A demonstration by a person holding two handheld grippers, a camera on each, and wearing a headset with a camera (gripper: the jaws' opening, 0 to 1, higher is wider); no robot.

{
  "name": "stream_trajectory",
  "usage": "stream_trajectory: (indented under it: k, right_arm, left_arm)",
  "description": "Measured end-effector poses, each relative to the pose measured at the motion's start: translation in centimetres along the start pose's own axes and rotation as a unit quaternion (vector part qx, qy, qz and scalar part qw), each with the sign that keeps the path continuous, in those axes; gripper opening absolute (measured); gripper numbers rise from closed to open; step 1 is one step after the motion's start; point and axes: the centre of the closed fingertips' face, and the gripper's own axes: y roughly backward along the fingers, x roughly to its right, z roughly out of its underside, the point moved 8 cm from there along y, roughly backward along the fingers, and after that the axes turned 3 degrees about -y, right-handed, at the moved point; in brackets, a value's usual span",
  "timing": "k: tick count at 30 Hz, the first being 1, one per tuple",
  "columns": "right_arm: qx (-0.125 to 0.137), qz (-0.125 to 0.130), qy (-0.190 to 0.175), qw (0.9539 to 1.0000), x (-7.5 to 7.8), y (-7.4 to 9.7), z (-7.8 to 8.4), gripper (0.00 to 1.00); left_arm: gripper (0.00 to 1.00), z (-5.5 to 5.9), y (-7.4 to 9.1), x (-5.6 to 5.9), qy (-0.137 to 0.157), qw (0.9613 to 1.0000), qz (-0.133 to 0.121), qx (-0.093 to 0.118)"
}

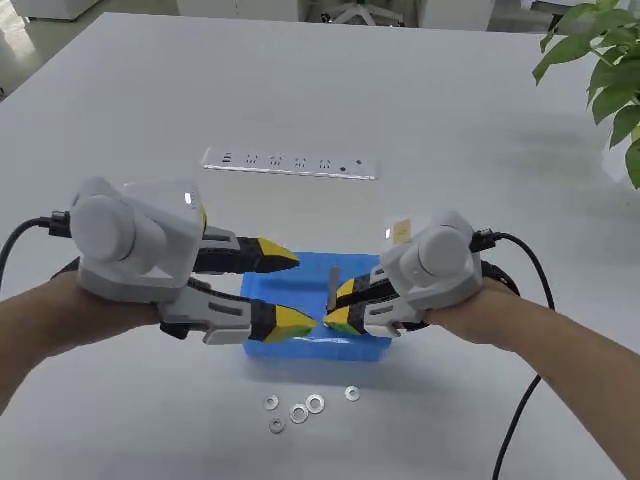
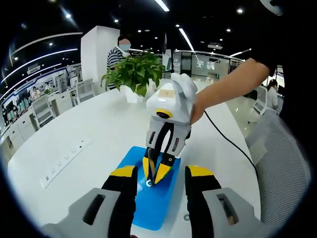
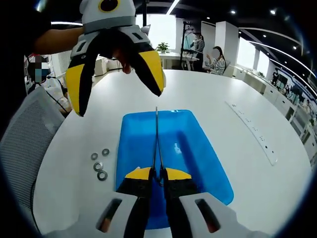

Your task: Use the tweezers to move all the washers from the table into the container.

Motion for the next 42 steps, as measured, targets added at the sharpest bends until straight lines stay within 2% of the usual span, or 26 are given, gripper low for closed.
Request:
stream_trajectory:
  k: [5, 10, 15, 20, 32, 38, 42]
  right_arm:
    - [0.001, -0.001, 0.004, 1.0000, 0.0, 0.0, 0.0, 0.10]
    - [0.002, -0.003, 0.013, 0.9999, 0.0, 0.0, 0.0, 0.10]
    - [0.003, -0.004, 0.016, 0.9999, -0.1, 0.0, 0.0, 0.10]
    - [0.002, -0.006, 0.023, 0.9997, -0.1, 0.0, 0.0, 0.10]
    - [-0.005, -0.010, 0.030, 0.9995, 0.0, 0.0, 0.1, 0.12]
    - [-0.011, -0.004, 0.037, 0.9993, 0.0, 0.0, 0.0, 0.13]
    - [-0.005, -0.001, 0.032, 0.9995, 0.0, 0.2, -0.2, 0.14]
  left_arm:
    - [0.29, -0.3, -0.8, -0.6, -0.020, 0.9997, 0.008, -0.007]
    - [0.23, -0.7, -1.7, -1.0, -0.036, 0.9992, 0.013, -0.006]
    - [0.15, -0.8, -2.3, -1.1, -0.048, 0.9985, 0.024, -0.010]
    - [0.11, -1.1, -2.5, -1.1, -0.054, 0.9982, 0.028, -0.005]
    - [0.06, -1.1, -2.9, -1.2, -0.062, 0.9975, 0.034, -0.006]
    - [0.05, -1.2, -2.9, -1.3, -0.069, 0.9972, 0.028, -0.008]
    - [0.05, -1.2, -2.9, -1.2, -0.068, 0.9972, 0.027, -0.009]
